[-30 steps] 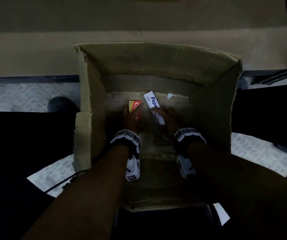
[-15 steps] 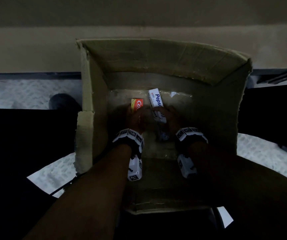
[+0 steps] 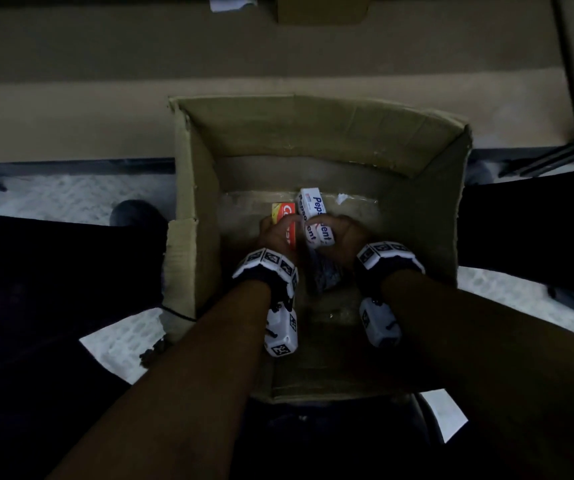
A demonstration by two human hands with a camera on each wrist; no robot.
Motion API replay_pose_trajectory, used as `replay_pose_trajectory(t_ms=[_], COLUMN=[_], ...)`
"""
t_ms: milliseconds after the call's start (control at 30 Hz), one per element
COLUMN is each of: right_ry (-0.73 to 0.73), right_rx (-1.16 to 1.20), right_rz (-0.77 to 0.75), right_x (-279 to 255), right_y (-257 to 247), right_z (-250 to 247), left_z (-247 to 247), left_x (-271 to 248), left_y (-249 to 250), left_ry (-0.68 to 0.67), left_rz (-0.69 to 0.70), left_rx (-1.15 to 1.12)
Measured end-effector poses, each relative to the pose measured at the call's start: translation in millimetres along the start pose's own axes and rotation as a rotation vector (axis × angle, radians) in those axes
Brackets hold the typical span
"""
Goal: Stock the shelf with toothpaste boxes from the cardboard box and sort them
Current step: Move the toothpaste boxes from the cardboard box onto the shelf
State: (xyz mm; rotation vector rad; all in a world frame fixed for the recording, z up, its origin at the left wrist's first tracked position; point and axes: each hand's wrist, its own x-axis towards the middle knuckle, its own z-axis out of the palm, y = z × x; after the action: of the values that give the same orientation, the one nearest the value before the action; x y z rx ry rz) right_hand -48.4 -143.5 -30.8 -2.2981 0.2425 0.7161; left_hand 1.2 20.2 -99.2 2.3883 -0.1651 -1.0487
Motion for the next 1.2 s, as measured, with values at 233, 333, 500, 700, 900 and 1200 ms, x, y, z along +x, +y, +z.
replay_pose_trajectory(t_ms=[233, 333, 500, 700, 900, 1200], right_ry=[0.039, 0.054, 0.117, 0.17, 0.235, 0.182], right_rx=[0.082, 0.128, 0.129, 0.132, 0.195, 0.233], right_rz=[0.055, 0.056, 0.046, 0.036, -0.006, -0.003], right_x=[-26, -38, -56, -81, -101, -138], right_y=[-3, -15, -28, -48, -70, -100], right_z=[-14, -20, -35, -59, -87, -118], left_z=[-33, -39, -76, -92, -111, -149], left_x=[-17, -9, -67, -99, -122, -156], left_y=[17, 15, 59, 80, 106, 132], left_ry=[0.006, -0.033, 0.014, 0.053, 0.105, 0.173], left_rz=[0.15, 0.192, 0.24, 0.255, 0.269, 0.312], left_rx=[-0.153, -0.174, -0.19, -0.215, -0.287, -0.241])
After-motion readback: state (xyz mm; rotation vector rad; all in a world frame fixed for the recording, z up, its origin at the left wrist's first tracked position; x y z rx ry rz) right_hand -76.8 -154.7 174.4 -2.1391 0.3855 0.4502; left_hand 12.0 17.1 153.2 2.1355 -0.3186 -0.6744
